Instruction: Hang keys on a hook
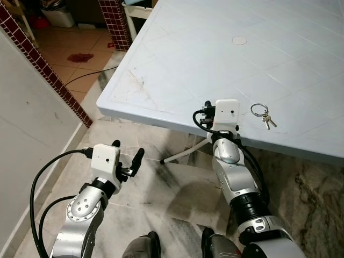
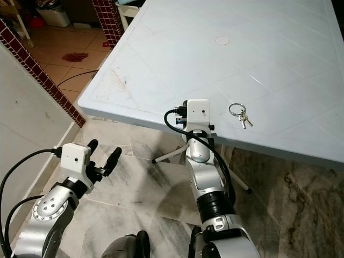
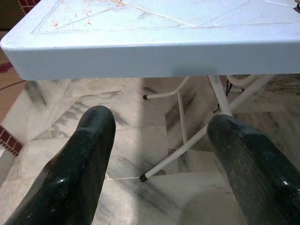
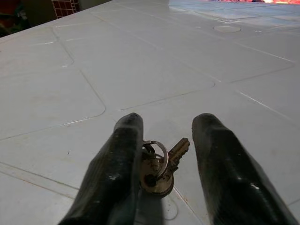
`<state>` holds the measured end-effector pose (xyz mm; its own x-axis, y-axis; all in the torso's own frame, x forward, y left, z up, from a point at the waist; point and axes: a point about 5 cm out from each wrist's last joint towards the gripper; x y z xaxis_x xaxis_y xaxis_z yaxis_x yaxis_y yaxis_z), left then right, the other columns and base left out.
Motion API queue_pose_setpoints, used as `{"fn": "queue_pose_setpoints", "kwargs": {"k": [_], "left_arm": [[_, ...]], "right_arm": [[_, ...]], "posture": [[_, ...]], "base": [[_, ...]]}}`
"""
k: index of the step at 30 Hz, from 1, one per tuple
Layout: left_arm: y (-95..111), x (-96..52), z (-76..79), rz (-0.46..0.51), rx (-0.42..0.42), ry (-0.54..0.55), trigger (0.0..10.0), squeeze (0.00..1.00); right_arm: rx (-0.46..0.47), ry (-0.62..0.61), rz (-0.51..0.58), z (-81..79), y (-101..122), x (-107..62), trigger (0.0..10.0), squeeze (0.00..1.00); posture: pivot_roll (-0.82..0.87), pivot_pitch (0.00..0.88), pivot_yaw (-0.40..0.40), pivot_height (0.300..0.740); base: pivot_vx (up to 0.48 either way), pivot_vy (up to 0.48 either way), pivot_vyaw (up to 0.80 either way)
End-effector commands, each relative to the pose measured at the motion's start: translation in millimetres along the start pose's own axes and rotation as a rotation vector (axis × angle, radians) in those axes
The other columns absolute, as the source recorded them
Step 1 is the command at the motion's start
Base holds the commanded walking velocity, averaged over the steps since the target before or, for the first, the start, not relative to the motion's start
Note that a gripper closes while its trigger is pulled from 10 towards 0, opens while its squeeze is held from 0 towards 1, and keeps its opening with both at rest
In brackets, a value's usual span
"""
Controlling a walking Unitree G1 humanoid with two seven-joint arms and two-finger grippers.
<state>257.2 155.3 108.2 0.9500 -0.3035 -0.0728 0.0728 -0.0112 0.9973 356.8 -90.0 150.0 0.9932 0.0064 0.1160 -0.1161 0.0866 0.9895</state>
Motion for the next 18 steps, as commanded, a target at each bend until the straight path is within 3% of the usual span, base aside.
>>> {"fn": "queue_pose_setpoints", "kwargs": {"k": [1,8,17,18], "left_arm": [[-5.8,-3.5,-3.7,-0.031,0.005,0.010,10.0,0.00],[-6.2,-3.6,-2.8,-0.031,0.001,0.013,10.0,0.00],[-6.5,-4.2,-2.7,-0.032,0.001,0.014,10.0,0.00],[-6.4,-4.3,-3.0,-0.031,0.001,0.014,10.0,0.00]], "right_arm": [[0.003,0.021,-0.030,-9.4,-2.4,-0.5,10.0,1.00],[0.047,0.078,-0.071,-16.6,-8.8,-2.5,10.0,1.00],[0.043,0.063,-0.093,-6.4,-14.8,-1.4,10.0,1.00],[0.045,0.061,-0.096,-4.0,-16.1,-1.3,10.0,0.81]], "posture": [[0.06,0.207,0.127,0.740],[0.06,0.210,0.121,0.740],[0.06,0.208,0.122,0.740],[0.06,0.208,0.123,0.740]], "base": [[0.000,0.000,0.00],[0.000,0.000,0.00],[0.000,0.000,0.00],[0.000,0.000,0.00]]}}
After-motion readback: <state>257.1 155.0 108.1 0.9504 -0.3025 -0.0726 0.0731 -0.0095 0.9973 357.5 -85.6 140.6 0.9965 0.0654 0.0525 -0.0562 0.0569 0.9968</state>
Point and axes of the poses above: a point about 5 cm out from each wrist's last joint towards the gripper, its own x axis pointing out of the wrist towards the gripper, its own y axis along the axis of the wrist's last joint, z = x × y, and after that the axes turned 2 degrees about -x, right-handed
